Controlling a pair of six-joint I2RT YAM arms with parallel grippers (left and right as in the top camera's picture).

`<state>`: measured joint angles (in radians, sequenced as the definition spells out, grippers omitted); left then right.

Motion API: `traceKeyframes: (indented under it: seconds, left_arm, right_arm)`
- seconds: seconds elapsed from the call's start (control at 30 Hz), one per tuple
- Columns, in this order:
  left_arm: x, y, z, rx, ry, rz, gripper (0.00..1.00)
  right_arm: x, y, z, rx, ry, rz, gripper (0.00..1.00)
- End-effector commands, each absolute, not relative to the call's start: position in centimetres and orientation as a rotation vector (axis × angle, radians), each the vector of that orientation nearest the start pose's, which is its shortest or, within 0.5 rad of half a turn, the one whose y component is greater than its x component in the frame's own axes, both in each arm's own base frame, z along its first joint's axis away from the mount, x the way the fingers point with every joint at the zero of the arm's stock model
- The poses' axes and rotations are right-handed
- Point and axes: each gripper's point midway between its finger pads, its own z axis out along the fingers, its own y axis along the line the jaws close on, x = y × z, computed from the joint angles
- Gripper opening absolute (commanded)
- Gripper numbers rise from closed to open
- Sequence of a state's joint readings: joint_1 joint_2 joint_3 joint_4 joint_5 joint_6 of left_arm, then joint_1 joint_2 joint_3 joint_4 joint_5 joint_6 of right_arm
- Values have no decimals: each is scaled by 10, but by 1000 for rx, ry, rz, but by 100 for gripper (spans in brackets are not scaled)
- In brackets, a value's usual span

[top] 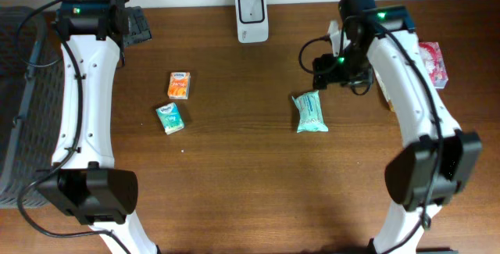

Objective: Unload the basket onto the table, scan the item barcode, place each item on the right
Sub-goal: 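Carry the green wipes packet up in front of the scanner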

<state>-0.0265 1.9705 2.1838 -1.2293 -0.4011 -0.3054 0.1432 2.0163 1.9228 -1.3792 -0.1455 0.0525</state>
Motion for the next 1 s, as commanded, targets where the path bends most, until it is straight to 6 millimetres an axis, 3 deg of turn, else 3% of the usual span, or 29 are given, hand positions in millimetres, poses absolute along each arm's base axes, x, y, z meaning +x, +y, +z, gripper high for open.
traceKeyframes:
  seconds: [0.0,0.07,0.13,0.2,0.43,0.47,0.5,0.53,0.6,0.63,0.7,0.73,0.77,0.83,0.9,0.97]
  left_arm:
    - [474,58,274,-487,2450,399,99]
    - [474,58,274,-487,2451,399,99]
    - [474,58,274,-487,2451,399,99]
    - [474,58,274,-487,2450,399,99]
    - [474,58,274,-487,2450,399,99]
    - [474,58,274,-487,2450,399,99]
    - [474,58,274,-487,2450,399,99]
    - [474,58,274,-487,2450,399,99]
    - [474,58,274,-487,2451,399,99]
    - [474,58,274,-487,2450,399,99]
    - [474,58,274,-487,2450,399,99]
    - [474,58,274,-487,2450,399,99]
    - [474,58,274,-487,2450,399,99]
    - [474,58,274,-487,2450,399,99]
    - [474,58,274,-487,2450,399,99]
    - [474,58,274,-487,2450,399,99]
  right_arm:
    - [398,96,108,-208,3133,270,68]
    - [402,105,85,-262,3160,226,56]
    - [404,114,67,-307,3174,176,55]
    - [405,107,51,-320,3196,47,55]
    - [386,106,6,-323,3251,68,53]
    - [384,107,3,-329,3250,69,41]
    - [385,111,3,-341,3243,75,22]
    - [387,115,6,-348,3233,84,13]
    - [410,123,27,-350,3155,100,7]
    - [449,133,62,-342,3006,130,4]
    - [487,145,90,-333,2844,169,4]
    - [530,157,115,-322,2645,204,4]
    - [549,163,127,-318,2551,227,4]
    - [607,196,171,-340,2213,339,4]
    - [625,210,187,-348,2086,353,4]
    - [641,229,189,-359,1976,368,4]
